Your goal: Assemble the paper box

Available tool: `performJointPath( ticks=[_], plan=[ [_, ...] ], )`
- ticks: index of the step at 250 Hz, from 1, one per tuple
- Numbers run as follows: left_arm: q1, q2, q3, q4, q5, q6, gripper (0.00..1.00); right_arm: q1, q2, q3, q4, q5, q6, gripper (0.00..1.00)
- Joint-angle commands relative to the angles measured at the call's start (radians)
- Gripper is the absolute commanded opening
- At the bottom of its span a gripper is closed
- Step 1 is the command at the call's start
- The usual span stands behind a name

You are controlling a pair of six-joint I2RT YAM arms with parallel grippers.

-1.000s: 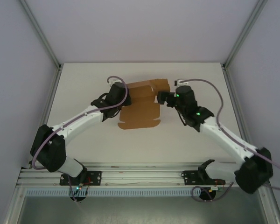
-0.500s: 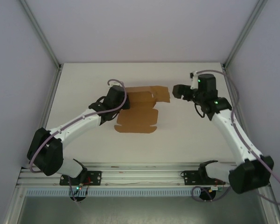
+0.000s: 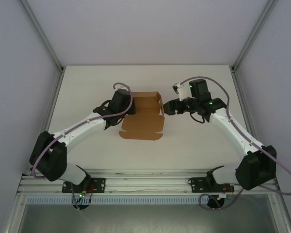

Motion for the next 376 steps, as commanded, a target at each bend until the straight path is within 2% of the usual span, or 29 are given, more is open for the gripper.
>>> performJointPath(
  ticks=[1,29,47,79,107,156,241,255,270,288,323,348,376],
  plan=[
    [-0.001,0.020,0.031,0.016,0.015,0.019,0.00,0.025,0.049,0.057,0.005,-0.023,-0.037,0.62],
    [-0.001,0.024,0.037,0.016,0.022,0.023,0.00,0.059,0.085,0.087,0.017,0.014,-0.040,0.60],
    [-0.001,0.020,0.033,0.019,0.030,0.028,0.00,0.078,0.105,0.109,0.030,0.119,-0.018,0.58],
    [0.000,0.014,0.031,0.013,0.026,0.029,0.00,0.117,0.130,0.140,0.072,0.376,0.048,0.58],
    [-0.001,0.018,0.045,-0.010,0.014,0.031,0.00,0.135,0.149,0.150,0.105,0.433,0.086,0.50],
    [-0.003,0.025,0.055,-0.006,0.025,0.027,0.00,0.137,0.203,0.165,0.136,0.440,0.159,0.43],
    [-0.003,0.057,0.106,-0.017,0.031,0.000,0.00,0.141,0.249,0.158,0.222,0.271,0.172,0.49],
    [-0.003,0.061,0.112,-0.020,0.035,-0.003,0.00,0.142,0.243,0.155,0.229,0.274,0.170,0.42],
    [-0.003,0.061,0.113,-0.017,0.041,-0.002,0.00,0.141,0.239,0.155,0.223,0.306,0.167,0.41],
    [-0.003,0.060,0.111,-0.008,0.054,-0.001,0.00,0.141,0.248,0.169,0.201,0.357,0.166,0.41],
    [-0.004,0.069,0.122,-0.005,0.068,0.000,0.00,0.153,0.287,0.198,0.167,0.485,0.169,0.32],
    [-0.006,0.085,0.144,-0.032,0.044,-0.009,0.00,0.194,0.320,0.230,0.152,0.697,0.186,0.21],
    [-0.006,0.105,0.172,-0.076,0.012,-0.029,0.00,0.240,0.372,0.305,0.069,0.953,0.222,0.16]
  ],
)
